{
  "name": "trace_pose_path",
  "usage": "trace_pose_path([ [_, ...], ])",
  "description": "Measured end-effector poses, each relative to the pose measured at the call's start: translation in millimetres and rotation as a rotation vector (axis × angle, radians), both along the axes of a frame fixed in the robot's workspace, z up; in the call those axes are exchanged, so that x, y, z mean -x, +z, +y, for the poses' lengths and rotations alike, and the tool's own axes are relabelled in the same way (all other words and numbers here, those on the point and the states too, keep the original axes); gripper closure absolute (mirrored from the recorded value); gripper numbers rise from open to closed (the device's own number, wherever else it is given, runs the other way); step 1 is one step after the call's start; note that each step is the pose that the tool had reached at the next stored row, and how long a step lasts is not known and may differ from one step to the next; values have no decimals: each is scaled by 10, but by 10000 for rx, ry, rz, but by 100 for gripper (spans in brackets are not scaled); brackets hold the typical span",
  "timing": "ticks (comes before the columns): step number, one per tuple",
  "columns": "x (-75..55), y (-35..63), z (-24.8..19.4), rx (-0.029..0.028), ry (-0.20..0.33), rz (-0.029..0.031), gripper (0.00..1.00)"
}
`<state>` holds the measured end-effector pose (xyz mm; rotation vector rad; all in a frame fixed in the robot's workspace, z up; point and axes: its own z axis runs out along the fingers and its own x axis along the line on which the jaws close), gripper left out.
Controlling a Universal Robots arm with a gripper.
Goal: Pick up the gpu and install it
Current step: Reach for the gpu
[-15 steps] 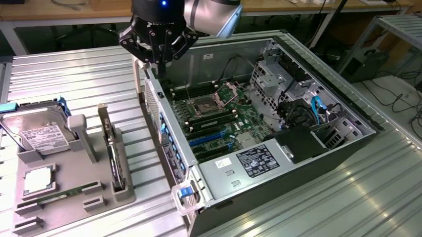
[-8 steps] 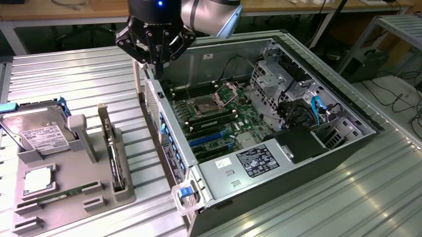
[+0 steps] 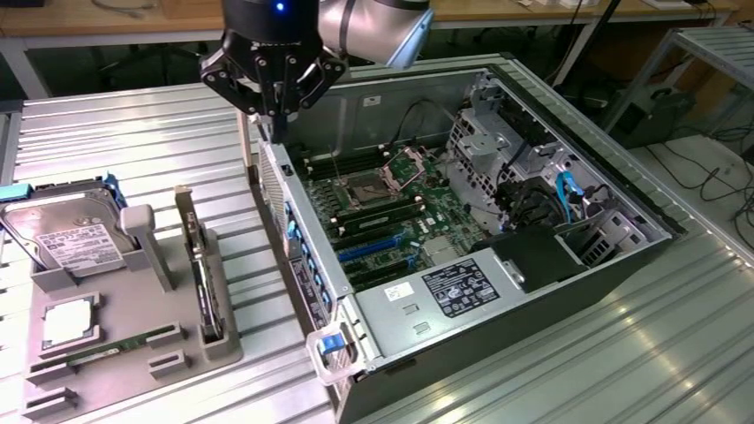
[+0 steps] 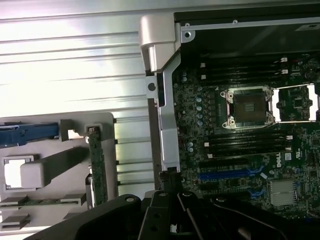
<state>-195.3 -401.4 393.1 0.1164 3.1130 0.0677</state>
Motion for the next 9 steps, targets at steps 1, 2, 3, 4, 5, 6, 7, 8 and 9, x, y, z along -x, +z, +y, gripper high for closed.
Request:
trace_pose_path([
  [1, 6, 0, -1, 0, 0, 1, 89],
  [2, 11, 0, -2, 0, 2, 2, 89],
  [3, 16, 0, -3, 0, 2, 2, 89],
  [4, 22, 0, -4, 1, 3, 2, 89],
  [5, 29, -1, -5, 1, 4, 2, 89],
  [6, 36, -1, -6, 1, 5, 2, 89],
  [7, 43, -1, -8, 1, 7, 2, 89],
  [8, 53, -1, -11, 0, 10, 1, 89],
  [9, 61, -1, -14, 1, 14, 2, 89],
])
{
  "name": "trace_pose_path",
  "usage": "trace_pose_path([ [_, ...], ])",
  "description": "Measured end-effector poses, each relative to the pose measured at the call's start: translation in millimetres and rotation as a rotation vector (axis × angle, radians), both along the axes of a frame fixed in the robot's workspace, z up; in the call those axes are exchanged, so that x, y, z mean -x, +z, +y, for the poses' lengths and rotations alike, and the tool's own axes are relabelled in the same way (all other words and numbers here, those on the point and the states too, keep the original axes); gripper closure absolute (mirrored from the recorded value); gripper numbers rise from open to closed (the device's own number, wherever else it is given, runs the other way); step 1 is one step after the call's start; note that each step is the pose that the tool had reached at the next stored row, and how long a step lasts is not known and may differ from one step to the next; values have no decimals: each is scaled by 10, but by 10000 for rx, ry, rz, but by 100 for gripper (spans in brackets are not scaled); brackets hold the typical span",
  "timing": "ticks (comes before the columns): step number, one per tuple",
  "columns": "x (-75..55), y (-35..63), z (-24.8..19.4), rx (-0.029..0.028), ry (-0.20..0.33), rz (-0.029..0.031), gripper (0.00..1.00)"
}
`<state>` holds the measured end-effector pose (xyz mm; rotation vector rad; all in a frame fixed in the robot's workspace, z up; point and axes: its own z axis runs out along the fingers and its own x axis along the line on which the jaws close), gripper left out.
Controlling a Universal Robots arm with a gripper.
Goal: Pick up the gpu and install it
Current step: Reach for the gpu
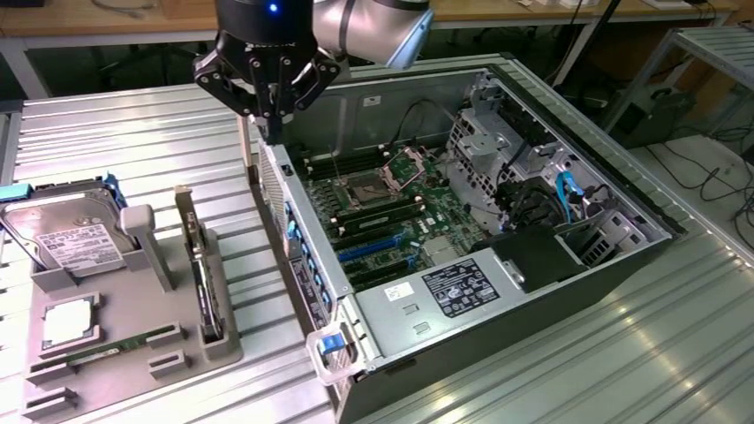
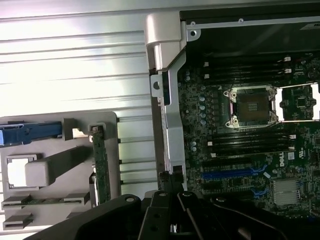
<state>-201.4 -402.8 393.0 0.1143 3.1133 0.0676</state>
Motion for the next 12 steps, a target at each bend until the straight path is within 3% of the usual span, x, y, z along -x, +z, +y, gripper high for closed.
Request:
trace_pose_path([
  [12, 181, -4, -79, 0, 200, 0, 89],
])
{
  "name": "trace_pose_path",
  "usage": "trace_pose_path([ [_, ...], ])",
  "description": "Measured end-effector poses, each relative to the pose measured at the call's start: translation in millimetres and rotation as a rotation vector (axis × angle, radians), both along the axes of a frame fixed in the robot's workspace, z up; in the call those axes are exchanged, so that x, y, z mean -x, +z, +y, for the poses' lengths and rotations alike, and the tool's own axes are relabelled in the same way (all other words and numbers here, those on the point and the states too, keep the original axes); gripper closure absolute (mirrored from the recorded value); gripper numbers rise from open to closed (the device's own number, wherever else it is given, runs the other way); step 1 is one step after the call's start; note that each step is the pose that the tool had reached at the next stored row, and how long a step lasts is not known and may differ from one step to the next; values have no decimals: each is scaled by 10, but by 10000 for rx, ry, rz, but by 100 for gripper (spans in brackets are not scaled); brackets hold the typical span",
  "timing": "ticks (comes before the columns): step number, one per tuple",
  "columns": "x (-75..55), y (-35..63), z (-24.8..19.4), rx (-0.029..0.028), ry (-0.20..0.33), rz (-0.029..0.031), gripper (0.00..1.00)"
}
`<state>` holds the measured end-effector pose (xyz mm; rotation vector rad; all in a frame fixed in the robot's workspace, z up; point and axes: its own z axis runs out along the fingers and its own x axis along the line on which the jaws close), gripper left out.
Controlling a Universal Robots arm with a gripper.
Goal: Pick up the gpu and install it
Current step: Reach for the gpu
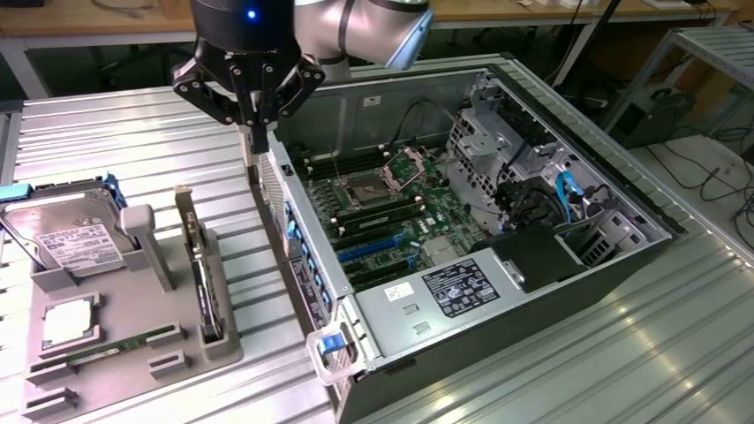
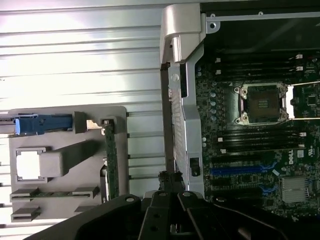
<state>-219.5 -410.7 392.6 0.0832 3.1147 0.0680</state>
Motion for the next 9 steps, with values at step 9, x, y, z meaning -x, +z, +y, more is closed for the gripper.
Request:
trace_pose_path([
  [9, 121, -5, -77, 0, 90, 0, 89],
])
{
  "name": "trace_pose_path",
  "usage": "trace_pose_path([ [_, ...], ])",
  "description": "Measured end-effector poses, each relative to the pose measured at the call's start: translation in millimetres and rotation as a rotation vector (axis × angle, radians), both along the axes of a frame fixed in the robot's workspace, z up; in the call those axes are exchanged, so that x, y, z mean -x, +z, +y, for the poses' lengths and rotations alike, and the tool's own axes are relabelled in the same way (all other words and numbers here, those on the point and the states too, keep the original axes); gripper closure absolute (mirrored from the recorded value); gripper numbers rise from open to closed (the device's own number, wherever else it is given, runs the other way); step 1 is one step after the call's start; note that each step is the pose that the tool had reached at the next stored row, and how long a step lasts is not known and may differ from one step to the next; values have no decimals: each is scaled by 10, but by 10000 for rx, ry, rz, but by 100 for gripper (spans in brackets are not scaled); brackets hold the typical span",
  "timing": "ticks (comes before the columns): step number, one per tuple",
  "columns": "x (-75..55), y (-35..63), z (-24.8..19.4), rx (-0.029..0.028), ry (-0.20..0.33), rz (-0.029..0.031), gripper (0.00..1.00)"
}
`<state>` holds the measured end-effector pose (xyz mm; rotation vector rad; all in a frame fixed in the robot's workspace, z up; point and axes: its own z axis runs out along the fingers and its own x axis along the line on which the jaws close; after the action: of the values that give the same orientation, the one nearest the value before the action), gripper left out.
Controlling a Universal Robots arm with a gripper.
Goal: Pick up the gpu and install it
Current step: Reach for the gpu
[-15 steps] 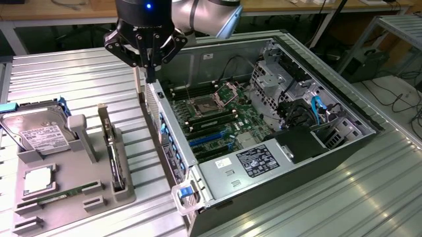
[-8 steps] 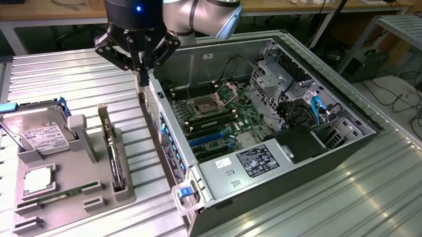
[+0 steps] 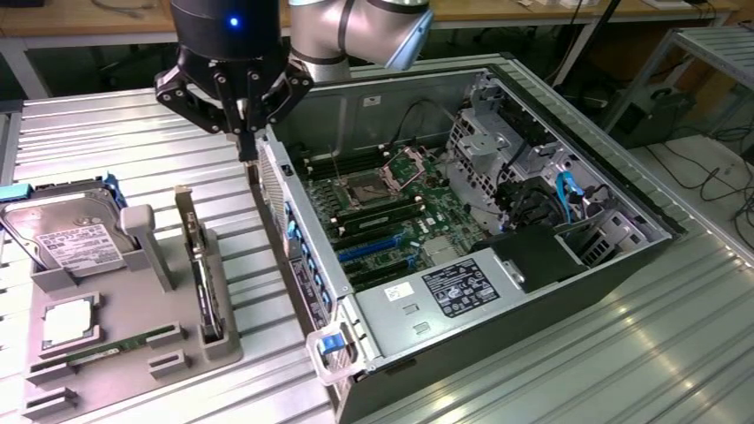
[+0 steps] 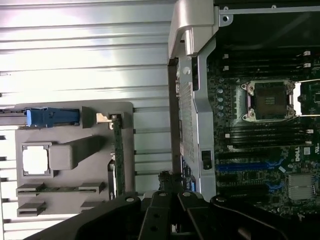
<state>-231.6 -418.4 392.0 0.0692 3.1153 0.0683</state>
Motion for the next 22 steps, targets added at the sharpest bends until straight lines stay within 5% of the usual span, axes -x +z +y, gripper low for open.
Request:
trace_pose_path([
  [22, 269, -13, -206, 0, 215, 0, 89],
])
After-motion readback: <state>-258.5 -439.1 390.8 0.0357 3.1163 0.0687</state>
